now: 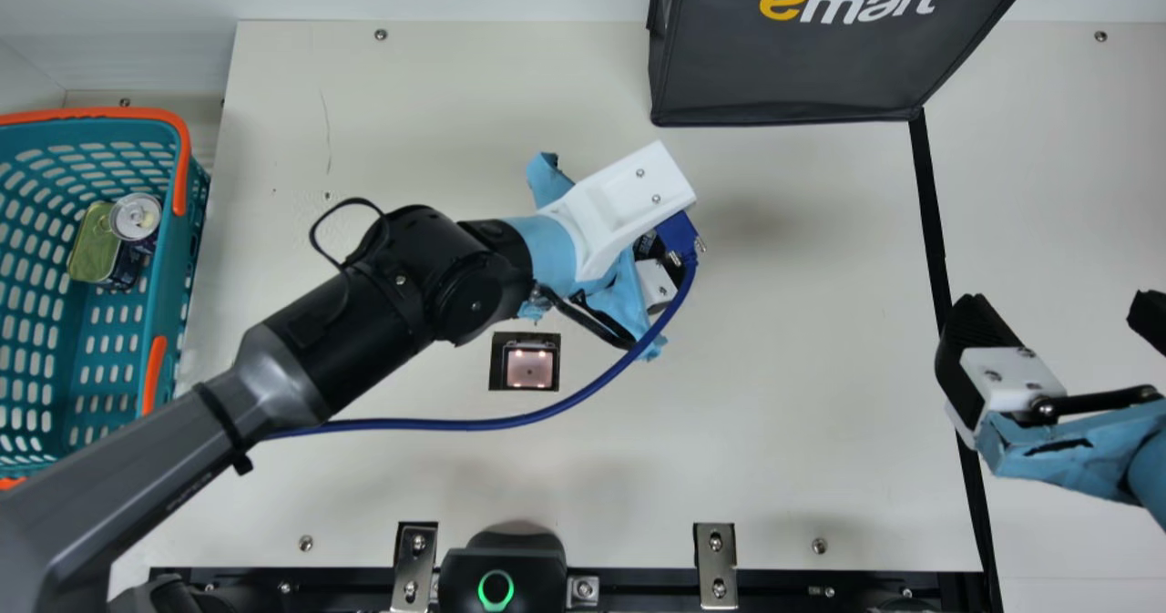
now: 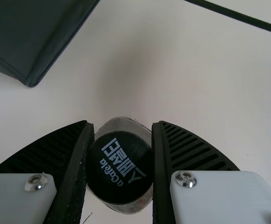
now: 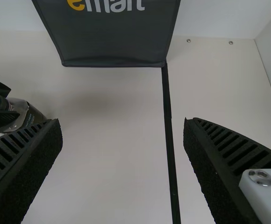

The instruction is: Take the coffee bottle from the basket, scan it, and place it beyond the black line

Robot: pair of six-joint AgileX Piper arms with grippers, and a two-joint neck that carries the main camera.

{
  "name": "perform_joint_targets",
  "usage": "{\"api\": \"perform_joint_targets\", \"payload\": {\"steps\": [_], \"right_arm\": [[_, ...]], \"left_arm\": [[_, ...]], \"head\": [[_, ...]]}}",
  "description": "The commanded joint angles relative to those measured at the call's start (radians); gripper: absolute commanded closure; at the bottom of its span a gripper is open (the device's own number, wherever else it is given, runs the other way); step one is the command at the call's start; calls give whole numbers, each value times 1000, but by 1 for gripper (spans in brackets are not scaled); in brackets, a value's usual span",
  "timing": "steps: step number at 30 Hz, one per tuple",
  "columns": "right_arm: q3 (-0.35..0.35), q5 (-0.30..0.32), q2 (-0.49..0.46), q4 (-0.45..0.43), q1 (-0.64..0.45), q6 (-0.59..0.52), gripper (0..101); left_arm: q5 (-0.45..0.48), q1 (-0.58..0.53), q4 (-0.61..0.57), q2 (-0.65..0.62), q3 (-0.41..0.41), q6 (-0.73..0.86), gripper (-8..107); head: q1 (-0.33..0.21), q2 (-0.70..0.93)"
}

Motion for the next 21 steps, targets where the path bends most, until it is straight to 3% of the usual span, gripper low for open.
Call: {"api": "perform_joint_targets", "payload": {"steps": [1, 8, 21], "right_arm": [[0, 0, 0, 0, 0, 0, 10], [0, 0, 0, 0, 0, 0, 10], [0, 0, 0, 0, 0, 0, 10]], "left_arm": [[4, -1, -2, 4, -3, 4, 89], [13, 0, -7, 11, -9, 19, 89], [26, 7, -8, 4, -10, 22, 45]], "head": [[-26, 2], [-26, 2], [-26, 2]]}}
